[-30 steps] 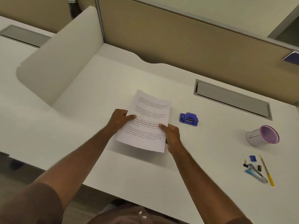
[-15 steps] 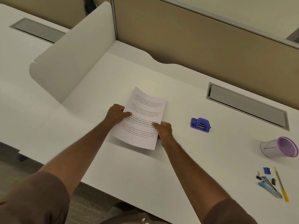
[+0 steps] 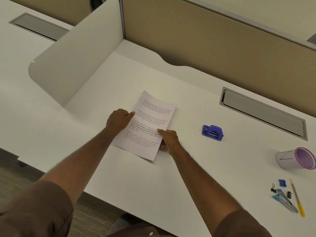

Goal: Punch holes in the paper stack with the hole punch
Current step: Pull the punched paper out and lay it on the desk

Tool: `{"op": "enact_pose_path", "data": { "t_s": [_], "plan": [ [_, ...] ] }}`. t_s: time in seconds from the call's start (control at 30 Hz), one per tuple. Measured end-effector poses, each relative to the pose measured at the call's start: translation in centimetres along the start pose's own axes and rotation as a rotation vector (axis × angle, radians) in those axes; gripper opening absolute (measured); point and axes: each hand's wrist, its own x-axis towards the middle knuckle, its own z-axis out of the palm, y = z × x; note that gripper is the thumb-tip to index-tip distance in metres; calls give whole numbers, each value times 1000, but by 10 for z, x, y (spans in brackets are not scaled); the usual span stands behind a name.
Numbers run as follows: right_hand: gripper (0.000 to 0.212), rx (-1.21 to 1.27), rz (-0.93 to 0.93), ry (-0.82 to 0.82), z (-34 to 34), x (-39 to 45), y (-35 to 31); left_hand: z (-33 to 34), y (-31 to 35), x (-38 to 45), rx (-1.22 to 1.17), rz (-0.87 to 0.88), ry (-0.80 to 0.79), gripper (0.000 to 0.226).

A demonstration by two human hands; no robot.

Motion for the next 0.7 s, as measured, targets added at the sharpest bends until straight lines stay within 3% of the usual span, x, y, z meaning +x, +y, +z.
{"op": "enact_pose_path", "data": {
  "t_s": [0.17, 0.33, 0.47, 0.7],
  "plan": [
    [24, -71, -1, -4, -3, -1, -2, 0, -4, -2, 77, -12, 81, 48],
    [20, -119, -10, 2, -8, -3, -4, -1, -6, -2, 72, -11, 130, 43],
    [28, -270, -34, 45, -13, -5, -8, -3, -8, -3, 54, -17, 151, 39],
    [34, -236, -33, 76, -22, -9, -8, -4, -5, -3, 13, -29, 198, 31]
  ]
}}
